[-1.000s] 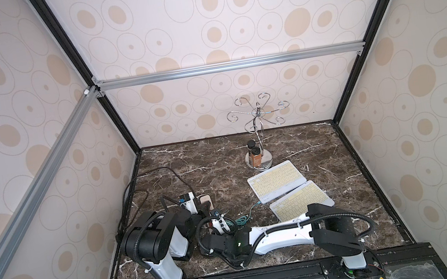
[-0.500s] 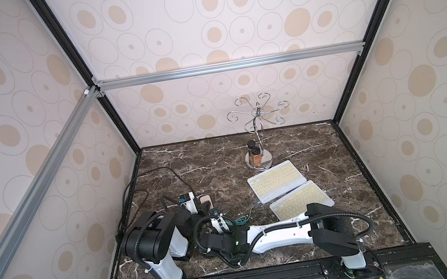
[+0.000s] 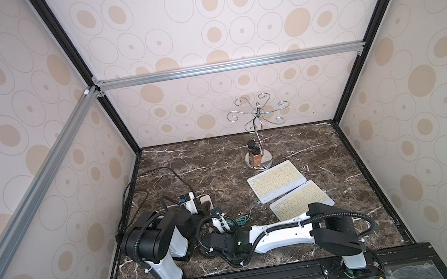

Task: Unplug the wireless keyboard
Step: Remove the plug from the socket.

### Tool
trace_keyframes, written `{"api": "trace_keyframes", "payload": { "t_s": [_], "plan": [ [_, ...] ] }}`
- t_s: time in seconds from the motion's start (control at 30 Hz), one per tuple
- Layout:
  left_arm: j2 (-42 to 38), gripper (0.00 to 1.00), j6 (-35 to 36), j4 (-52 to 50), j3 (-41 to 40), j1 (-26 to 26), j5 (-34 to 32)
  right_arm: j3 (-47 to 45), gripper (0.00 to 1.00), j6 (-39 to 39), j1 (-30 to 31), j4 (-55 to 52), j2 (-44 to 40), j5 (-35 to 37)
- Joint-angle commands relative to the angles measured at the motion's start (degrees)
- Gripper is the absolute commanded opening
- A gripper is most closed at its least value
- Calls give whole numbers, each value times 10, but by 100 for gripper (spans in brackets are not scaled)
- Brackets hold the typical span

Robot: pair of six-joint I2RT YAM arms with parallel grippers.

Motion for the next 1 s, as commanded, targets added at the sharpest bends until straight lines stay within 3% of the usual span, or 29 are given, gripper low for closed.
{"api": "trace_keyframes", "payload": {
  "t_s": [0.0, 0.1, 0.4, 0.6, 0.8, 0.97],
  "plan": [
    [20, 0, 5, -87, -19, -3, 14, -42, 0, 0, 5, 77, -5, -42],
    [20, 0, 5, -87, -19, -3, 16, -79, 0, 4, 3, 108, -29, -36],
    [13, 0, 6, -90, -22, -3, 14, 32, 0, -3, 21, -32, 16, 4],
    [10, 0, 6, -91, -22, -3, 15, -73, 0, -7, 13, 106, -36, -19],
    [7, 0, 6, -91, -24, -3, 15, 28, 0, -3, 19, -33, 8, 1],
    [6, 0, 6, -92, -24, -3, 14, -16, 0, -17, 18, 43, -8, -14]
  ]
}}
